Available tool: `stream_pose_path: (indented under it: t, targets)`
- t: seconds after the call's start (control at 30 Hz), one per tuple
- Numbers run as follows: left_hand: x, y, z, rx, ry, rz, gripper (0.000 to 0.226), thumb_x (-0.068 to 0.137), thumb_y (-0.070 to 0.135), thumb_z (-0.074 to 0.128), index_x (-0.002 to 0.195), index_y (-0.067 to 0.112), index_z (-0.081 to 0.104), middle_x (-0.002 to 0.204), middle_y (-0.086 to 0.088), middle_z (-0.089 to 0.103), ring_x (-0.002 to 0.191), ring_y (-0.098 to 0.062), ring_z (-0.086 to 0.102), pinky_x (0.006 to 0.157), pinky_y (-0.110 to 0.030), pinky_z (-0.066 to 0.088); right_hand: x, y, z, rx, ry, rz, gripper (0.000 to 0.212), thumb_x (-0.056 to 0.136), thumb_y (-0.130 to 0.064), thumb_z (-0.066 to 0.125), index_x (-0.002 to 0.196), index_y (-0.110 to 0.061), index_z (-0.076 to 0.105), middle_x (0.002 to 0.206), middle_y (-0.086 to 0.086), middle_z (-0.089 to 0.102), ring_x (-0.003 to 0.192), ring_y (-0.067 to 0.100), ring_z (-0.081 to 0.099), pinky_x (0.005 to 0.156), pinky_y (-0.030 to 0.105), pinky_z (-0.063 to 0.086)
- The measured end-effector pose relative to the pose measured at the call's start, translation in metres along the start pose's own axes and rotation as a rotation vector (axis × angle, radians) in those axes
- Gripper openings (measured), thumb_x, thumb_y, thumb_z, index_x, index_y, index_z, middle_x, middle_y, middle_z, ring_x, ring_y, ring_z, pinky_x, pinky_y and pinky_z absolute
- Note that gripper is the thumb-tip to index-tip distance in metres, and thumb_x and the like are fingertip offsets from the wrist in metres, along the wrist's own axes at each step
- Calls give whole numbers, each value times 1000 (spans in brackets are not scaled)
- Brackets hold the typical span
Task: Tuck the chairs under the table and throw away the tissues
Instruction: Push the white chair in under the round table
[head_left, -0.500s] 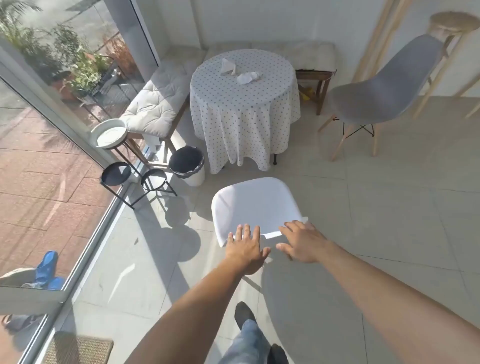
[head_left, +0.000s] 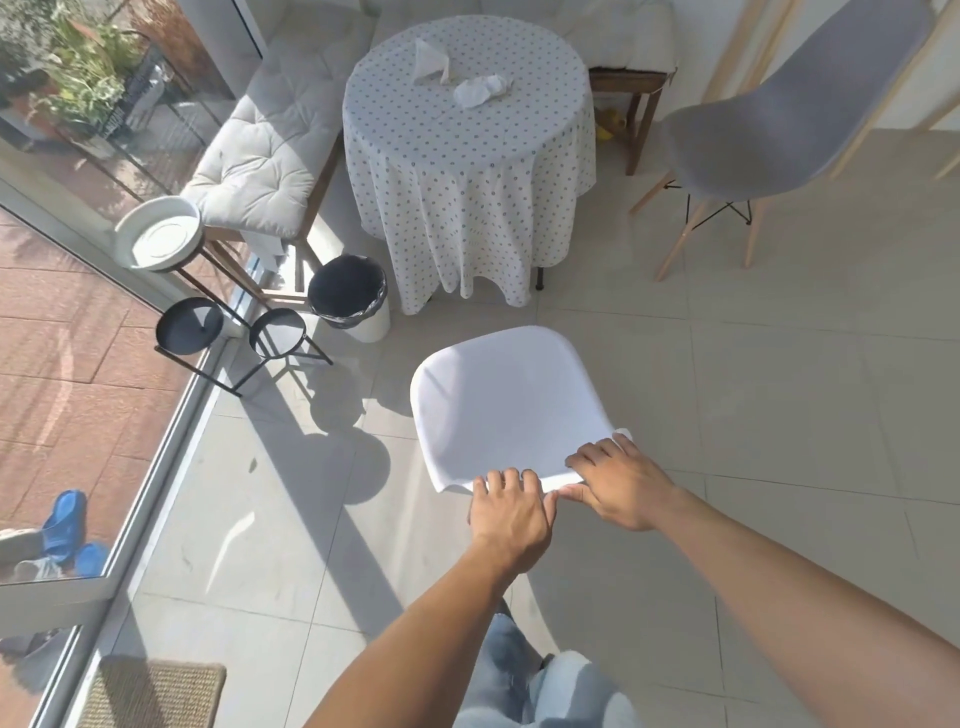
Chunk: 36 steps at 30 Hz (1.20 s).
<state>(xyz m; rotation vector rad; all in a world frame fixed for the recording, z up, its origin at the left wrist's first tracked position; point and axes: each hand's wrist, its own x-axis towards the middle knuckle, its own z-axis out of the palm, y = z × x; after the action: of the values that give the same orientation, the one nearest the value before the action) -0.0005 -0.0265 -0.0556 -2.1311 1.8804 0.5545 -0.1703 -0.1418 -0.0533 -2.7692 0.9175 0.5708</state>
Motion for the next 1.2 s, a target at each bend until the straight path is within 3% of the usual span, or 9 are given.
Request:
stream_pose_path:
  t: [0.2, 0.37, 0.5, 0.63, 0.83, 1.0, 1.2]
  targets:
    - [9, -11, 0, -6, 93, 43, 52, 107, 55, 31, 109, 12, 60, 100, -16, 68, 89, -41, 61, 86, -53, 50, 8, 7, 11, 28, 95, -2, 74, 102, -70, 12, 127, -18, 59, 121, 4, 63, 105, 31, 57, 104, 43, 39]
    - [31, -19, -14, -27, 121, 60, 55, 106, 57, 29, 111, 14, 62, 95, -15, 68, 84, -41, 63, 80, -51, 51, 26, 20, 3, 46, 147, -16, 72, 104, -70, 19, 120, -14, 61, 112, 6, 62, 97, 31, 55, 98, 45, 42]
    - [52, -34, -24, -40, 155, 44, 52, 105, 59, 31, 112, 16, 58, 97, -12, 64, 86, -38, 60, 85, -51, 48, 48, 24, -10, 110, 184, -37, 69, 105, -68, 25, 113, -10, 62, 103, 9, 62, 87, 33, 53, 90, 48, 45]
    - [79, -56, -34, -47, 197, 29, 57, 106, 61, 28, 113, 16, 62, 94, -9, 65, 84, -37, 60, 84, -49, 50, 81, 30, -30, 141, 98, -5, 76, 101, -72, 14, 125, -13, 55, 117, 7, 58, 102, 30, 51, 102, 45, 40]
    - [131, -79, -66, 19, 116, 18, 64, 103, 64, 15, 128, 17, 52, 113, -8, 62, 105, -36, 55, 104, -49, 39, 130, 55, -54, 197, 68, -6, 70, 102, -67, 15, 133, -13, 48, 128, 7, 52, 113, 30, 47, 109, 42, 32]
    - [173, -98, -89, 25, 139, 28, 66, 103, 66, 14, 123, 17, 54, 110, -7, 63, 101, -35, 57, 101, -47, 40, 171, 84, -68, 221, 71, 1, 63, 104, -64, 19, 129, -15, 48, 126, 5, 51, 112, 27, 45, 110, 40, 32]
    - [227, -139, -116, 17, 144, 49, 66, 101, 67, 17, 120, 17, 56, 107, -7, 63, 100, -35, 57, 100, -47, 41, 228, 94, -98, 223, 82, 30, 74, 98, -69, 8, 127, -16, 50, 122, 4, 52, 109, 28, 47, 107, 41, 34]
